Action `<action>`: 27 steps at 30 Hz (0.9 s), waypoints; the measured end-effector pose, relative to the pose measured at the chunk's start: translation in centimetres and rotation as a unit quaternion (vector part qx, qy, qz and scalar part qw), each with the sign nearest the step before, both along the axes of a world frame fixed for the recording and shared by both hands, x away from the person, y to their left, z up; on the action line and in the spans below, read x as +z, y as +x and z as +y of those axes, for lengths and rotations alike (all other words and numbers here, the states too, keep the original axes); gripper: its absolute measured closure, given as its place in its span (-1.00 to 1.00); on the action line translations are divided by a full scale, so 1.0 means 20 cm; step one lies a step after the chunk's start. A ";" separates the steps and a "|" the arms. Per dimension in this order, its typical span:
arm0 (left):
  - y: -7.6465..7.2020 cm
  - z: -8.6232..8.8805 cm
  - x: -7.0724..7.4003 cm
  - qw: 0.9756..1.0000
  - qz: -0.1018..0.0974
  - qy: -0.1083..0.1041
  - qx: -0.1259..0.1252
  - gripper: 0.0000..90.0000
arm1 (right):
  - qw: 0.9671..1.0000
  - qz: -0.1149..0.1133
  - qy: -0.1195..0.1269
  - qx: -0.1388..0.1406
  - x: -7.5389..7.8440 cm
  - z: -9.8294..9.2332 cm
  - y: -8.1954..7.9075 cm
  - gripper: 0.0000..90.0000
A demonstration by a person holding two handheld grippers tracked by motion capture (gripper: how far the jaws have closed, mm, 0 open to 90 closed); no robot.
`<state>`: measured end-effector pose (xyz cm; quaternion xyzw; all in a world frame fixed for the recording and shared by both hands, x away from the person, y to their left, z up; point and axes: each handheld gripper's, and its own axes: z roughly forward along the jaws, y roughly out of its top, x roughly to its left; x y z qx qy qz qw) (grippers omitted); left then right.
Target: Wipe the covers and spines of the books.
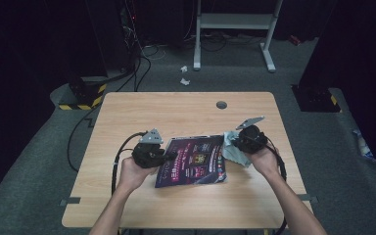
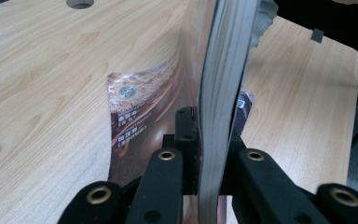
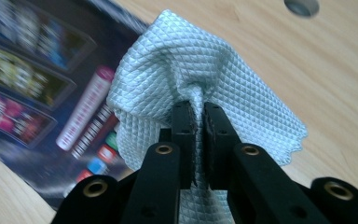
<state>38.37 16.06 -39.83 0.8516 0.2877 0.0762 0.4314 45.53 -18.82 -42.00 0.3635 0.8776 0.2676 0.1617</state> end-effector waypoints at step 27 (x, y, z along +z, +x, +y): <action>0.05 0.07 0.11 0.999 -0.011 -0.035 0.013 0.87 | 0.996 0.037 -0.034 0.077 -0.21 -0.06 -0.28 0.77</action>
